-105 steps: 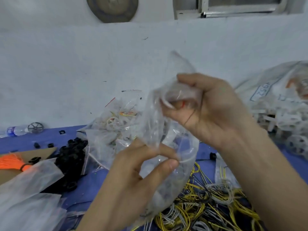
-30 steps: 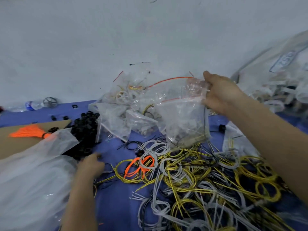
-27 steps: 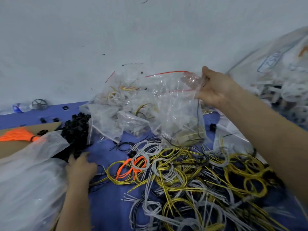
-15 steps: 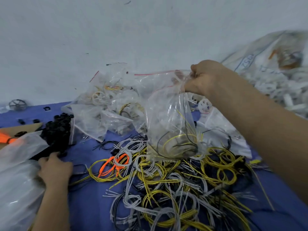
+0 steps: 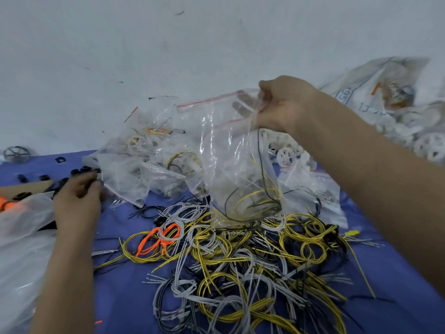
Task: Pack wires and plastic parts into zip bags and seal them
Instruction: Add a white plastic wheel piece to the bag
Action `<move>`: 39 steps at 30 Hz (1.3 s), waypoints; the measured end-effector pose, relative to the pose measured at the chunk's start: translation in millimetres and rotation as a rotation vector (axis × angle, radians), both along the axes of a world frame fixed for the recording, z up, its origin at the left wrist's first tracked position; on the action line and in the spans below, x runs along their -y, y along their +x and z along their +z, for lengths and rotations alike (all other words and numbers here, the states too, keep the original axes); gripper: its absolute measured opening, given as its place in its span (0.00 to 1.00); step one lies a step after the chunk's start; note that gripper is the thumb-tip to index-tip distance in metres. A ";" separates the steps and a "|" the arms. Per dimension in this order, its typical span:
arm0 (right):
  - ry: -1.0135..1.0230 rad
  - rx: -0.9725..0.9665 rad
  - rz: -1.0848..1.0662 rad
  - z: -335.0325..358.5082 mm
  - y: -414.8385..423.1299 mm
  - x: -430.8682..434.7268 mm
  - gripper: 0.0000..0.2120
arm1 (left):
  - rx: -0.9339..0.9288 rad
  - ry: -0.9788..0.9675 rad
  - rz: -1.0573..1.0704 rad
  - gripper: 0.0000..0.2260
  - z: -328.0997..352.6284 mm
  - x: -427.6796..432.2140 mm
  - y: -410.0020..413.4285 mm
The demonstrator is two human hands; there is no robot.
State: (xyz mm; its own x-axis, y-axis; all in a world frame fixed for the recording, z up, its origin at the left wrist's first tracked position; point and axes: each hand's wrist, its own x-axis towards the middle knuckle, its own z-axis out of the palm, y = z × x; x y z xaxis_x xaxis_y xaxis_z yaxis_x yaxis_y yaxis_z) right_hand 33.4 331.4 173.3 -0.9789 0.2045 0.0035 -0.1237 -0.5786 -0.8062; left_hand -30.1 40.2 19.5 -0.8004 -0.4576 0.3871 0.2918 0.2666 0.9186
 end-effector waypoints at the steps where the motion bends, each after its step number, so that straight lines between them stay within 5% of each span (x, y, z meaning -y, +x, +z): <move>1: 0.110 -0.028 0.056 -1.9 0.3 3.1 0.15 | -0.106 0.062 -0.087 0.09 14.8 -5.5 7.5; 3: 0.556 -0.134 0.183 -14.0 8.6 4.7 0.13 | -0.373 0.078 -0.304 0.09 50.0 -22.8 31.7; 6: 1.097 -0.294 0.262 -28.7 20.3 8.6 0.11 | -0.532 -0.212 -0.543 0.09 85.5 -65.6 67.1; 10: 1.242 -0.432 0.272 -23.2 36.0 6.6 0.09 | -0.367 -0.568 -0.650 0.07 92.2 -102.0 81.1; 16: 1.618 -0.508 0.198 -15.3 55.0 -1.8 0.11 | -0.159 -0.774 -0.695 0.06 96.5 -89.0 87.4; 20: 1.746 -0.460 0.137 -12.6 68.4 -9.0 0.11 | -0.075 -1.076 -0.584 0.24 112.6 -80.9 97.8; 25: 1.804 -0.396 0.110 -3.3 78.8 -30.5 0.11 | -0.242 -1.361 -0.454 0.08 116.8 -60.3 99.1; 29: 1.841 -0.302 0.056 2.8 82.7 -44.6 0.09 | -0.220 -1.216 -0.561 0.05 120.5 -58.5 103.4; 34: 1.781 -0.371 0.106 6.9 96.5 -18.3 0.28 | -0.286 -1.126 -0.719 0.09 126.4 -76.8 115.2; 39: 1.797 -0.473 0.107 3.5 93.4 14.0 0.06 | -0.231 -0.969 -0.837 0.16 128.2 -87.7 117.9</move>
